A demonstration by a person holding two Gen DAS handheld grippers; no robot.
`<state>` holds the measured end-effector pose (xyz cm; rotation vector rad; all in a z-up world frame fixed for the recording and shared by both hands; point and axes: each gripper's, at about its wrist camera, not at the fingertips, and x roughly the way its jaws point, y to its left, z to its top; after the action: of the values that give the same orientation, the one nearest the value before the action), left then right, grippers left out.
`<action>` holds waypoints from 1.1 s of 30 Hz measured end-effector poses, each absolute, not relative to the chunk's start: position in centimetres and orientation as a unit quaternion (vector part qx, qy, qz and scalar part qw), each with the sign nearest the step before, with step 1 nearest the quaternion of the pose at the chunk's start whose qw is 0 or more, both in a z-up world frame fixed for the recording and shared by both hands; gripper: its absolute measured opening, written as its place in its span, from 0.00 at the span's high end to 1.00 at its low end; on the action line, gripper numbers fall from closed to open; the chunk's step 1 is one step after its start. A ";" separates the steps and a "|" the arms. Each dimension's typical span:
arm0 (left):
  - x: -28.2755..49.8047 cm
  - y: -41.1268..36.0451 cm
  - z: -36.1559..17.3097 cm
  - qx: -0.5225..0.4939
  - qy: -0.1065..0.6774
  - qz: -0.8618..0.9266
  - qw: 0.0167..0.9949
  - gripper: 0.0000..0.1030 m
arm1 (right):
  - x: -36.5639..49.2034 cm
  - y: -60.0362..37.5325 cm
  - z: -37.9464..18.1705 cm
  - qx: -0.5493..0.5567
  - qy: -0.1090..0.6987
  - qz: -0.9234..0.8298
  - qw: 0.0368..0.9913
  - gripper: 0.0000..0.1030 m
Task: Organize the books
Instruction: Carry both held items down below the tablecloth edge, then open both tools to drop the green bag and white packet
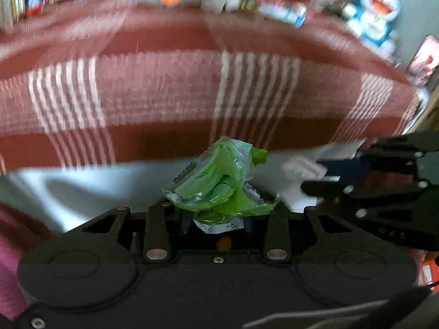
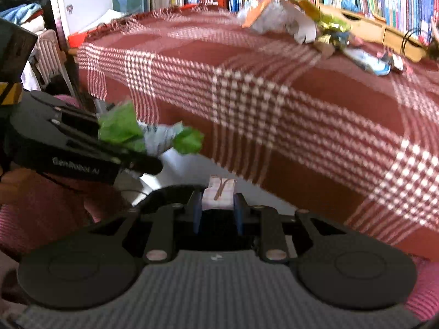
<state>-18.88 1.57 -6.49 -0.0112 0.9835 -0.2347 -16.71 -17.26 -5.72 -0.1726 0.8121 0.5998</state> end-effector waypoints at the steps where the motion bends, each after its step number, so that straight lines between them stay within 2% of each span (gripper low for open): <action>1: -18.6 1.7 -7.0 -0.014 0.485 -0.109 0.867 0.67 | -16.6 -17.2 -6.0 -0.082 0.394 0.288 0.869 0.71; 9: -17.9 0.9 -9.5 -0.001 0.535 -0.098 0.839 0.67 | -16.4 -17.2 -7.6 -0.078 0.424 0.289 0.854 0.70; 13: -18.0 0.6 -10.0 0.001 0.541 -0.101 0.835 0.67 | -16.2 -17.2 -7.7 -0.073 0.428 0.289 0.853 0.61; 15: -17.9 0.1 -10.1 0.005 0.541 -0.099 0.835 0.59 | -16.1 -17.3 -7.7 -0.070 0.429 0.289 0.853 0.50; 16: -18.0 0.0 -10.1 0.008 0.540 -0.097 0.836 0.57 | -16.1 -17.4 -7.7 -0.068 0.428 0.290 0.853 0.48; 20: -17.8 -0.1 -10.1 0.012 0.538 -0.092 0.838 0.44 | -15.9 -17.4 -7.8 -0.066 0.429 0.286 0.854 0.47; 29: -17.7 0.3 -9.1 0.023 0.518 -0.083 0.851 0.26 | -15.5 -17.7 -7.5 -0.058 0.423 0.276 0.861 0.46; 33: -17.6 0.4 -7.6 0.022 0.500 -0.081 0.862 0.24 | -15.4 -18.0 -6.5 -0.054 0.399 0.271 0.874 0.46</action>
<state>-17.64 0.45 -7.63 0.0464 1.0486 -0.1702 -15.40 -18.01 -6.49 -0.1124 0.8334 0.5667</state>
